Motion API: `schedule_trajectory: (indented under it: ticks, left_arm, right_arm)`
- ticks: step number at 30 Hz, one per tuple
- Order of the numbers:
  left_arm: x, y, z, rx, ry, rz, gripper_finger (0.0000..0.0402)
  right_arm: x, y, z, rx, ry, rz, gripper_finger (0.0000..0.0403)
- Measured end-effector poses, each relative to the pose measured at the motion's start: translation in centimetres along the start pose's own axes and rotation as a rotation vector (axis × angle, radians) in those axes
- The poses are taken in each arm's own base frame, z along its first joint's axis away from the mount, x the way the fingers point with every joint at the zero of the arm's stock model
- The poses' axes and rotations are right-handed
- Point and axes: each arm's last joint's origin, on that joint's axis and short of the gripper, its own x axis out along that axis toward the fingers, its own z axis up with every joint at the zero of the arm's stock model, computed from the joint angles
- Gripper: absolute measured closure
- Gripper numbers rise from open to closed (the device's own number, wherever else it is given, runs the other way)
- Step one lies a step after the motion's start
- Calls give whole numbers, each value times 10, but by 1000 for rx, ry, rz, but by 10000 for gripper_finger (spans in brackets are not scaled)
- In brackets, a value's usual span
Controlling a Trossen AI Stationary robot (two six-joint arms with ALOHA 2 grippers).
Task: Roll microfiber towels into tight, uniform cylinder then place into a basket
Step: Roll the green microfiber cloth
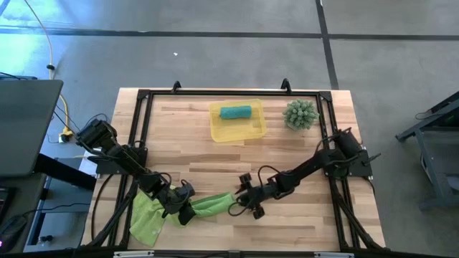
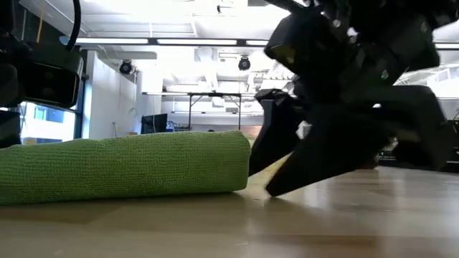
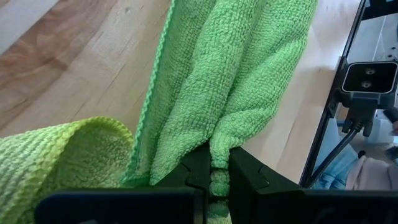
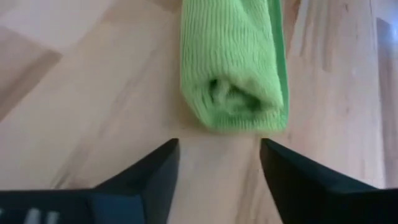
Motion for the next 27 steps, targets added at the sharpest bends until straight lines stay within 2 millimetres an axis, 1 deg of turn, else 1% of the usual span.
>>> schedule_trajectory:
  ticks: [2, 4, 6, 9, 11, 13, 17, 23, 25, 27]
  left_arm:
    - [0, 0, 0, 0, 0, 0, 381]
    - [0, 0, 0, 0, 0, 0, 381]
    - [0, 0, 0, -1, 0, 1, 381]
    - [0, 0, 1, -1, 0, 1, 380]
    - [0, 0, 1, -2, 0, 1, 380]
    - [0, 0, 1, -1, -1, 1, 380]
    - [0, 0, 1, -2, -1, 0, 380]
    - [0, 0, 1, -2, -3, -1, 380]
    - [0, 0, 1, -2, -3, -2, 380]
    - [0, 0, 1, -2, -3, -2, 380]
  right_arm:
    - [-9, -2, 2, -16, 33, -31, 166]
    - [-17, -3, 7, -38, 25, -49, 155]
    - [-19, -1, 13, -86, -23, -47, 152]
    - [-18, 8, 22, -205, -122, -48, 151]
    - [-16, 12, 24, -259, -160, -51, 151]
    - [-12, 14, 23, -265, -175, -51, 151]
    - [-2, 13, 18, -259, -176, -69, 151]
    - [14, 15, 8, -300, -189, -84, 151]
    - [18, 16, 5, -307, -181, -81, 156]
    - [20, 17, 5, -305, -186, -83, 171]
